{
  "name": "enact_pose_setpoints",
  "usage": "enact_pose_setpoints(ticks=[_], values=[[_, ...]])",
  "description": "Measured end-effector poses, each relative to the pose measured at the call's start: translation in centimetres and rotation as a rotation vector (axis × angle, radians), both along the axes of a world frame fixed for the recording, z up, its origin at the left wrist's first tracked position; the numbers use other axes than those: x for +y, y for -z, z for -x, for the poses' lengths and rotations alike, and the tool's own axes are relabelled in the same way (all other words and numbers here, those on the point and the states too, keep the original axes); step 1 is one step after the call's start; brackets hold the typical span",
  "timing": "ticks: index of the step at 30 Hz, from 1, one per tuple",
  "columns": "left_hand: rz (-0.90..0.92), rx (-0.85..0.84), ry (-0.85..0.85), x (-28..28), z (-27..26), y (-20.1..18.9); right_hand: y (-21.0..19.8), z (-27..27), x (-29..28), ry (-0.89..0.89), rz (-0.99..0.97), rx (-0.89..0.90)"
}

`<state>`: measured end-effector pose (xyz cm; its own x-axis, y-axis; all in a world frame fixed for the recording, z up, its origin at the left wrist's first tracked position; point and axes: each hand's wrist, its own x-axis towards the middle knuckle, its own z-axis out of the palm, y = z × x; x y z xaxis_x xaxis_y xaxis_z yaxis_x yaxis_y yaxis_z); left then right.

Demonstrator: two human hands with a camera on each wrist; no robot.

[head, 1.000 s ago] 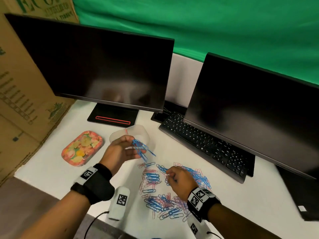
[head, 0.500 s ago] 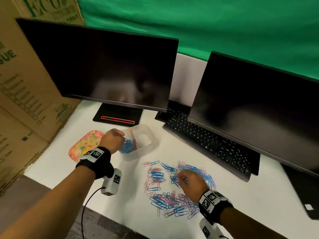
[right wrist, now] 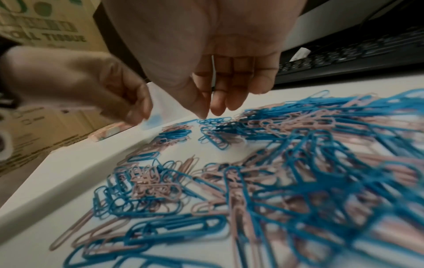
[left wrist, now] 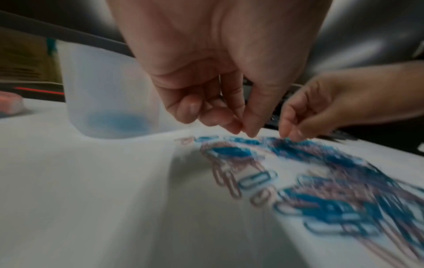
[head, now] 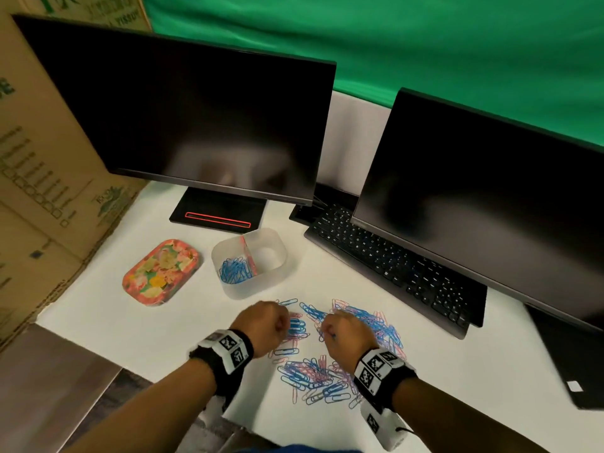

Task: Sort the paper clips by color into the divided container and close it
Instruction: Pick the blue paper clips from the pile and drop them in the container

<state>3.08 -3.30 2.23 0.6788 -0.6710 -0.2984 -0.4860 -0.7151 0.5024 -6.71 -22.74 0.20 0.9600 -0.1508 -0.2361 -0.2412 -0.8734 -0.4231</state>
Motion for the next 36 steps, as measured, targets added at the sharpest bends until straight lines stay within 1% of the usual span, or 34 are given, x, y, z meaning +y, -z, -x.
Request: enact_pose_setpoints(ticks=[2, 5, 9, 12, 15, 18, 20, 23, 26, 29, 30, 33, 36], values=[[-0.092, 0.005, 0.046, -0.1, 1.0, 1.1, 0.2, 0.7, -0.9, 0.071, 0.0, 0.025], [-0.161, 0.012, 0.077, 0.0, 1.7, 2.3, 0.5, 1.9, -2.1, 0.131, -0.018, 0.043], [-0.179, 0.017, 0.105, -0.1, 2.1, 2.8, 0.5, 2.3, -1.9, 0.105, -0.009, 0.047], [-0.177, 0.012, 0.114, -0.3, 2.0, 2.9, 0.7, 1.8, -1.2, 0.048, 0.023, 0.042], [-0.14, -0.009, 0.118, -0.2, 2.1, 3.3, 0.7, 1.4, -0.5, -0.004, 0.071, 0.051], [-0.043, -0.013, 0.098, 0.2, 2.0, 3.3, 0.7, 1.3, -0.1, -0.013, 0.104, 0.064], [0.038, 0.018, 0.054, 0.5, 1.7, 3.1, 0.9, 1.4, -0.1, -0.003, 0.101, 0.075], [0.106, 0.072, -0.042, 0.9, 1.2, 3.0, 1.2, 1.7, -0.4, -0.001, 0.047, 0.07], [0.206, 0.171, -0.183, 1.1, 0.6, 2.6, 1.2, 2.0, -0.9, 0.034, -0.087, 0.043], [0.266, 0.257, -0.314, 1.4, -0.2, 2.8, 1.4, 2.2, -1.5, 0.152, -0.267, 0.051], [0.29, 0.31, -0.361, 1.4, -0.6, 3.0, 1.3, 2.3, -1.6, 0.197, -0.342, 0.041], [0.413, 0.506, -0.507, 1.1, -1.3, 3.0, 0.5, 2.0, -1.8, 0.311, -0.632, 0.035], [0.526, 0.622, -0.598, 0.5, -1.4, 2.2, -0.7, 1.0, -1.6, 0.477, -0.939, 0.072]])
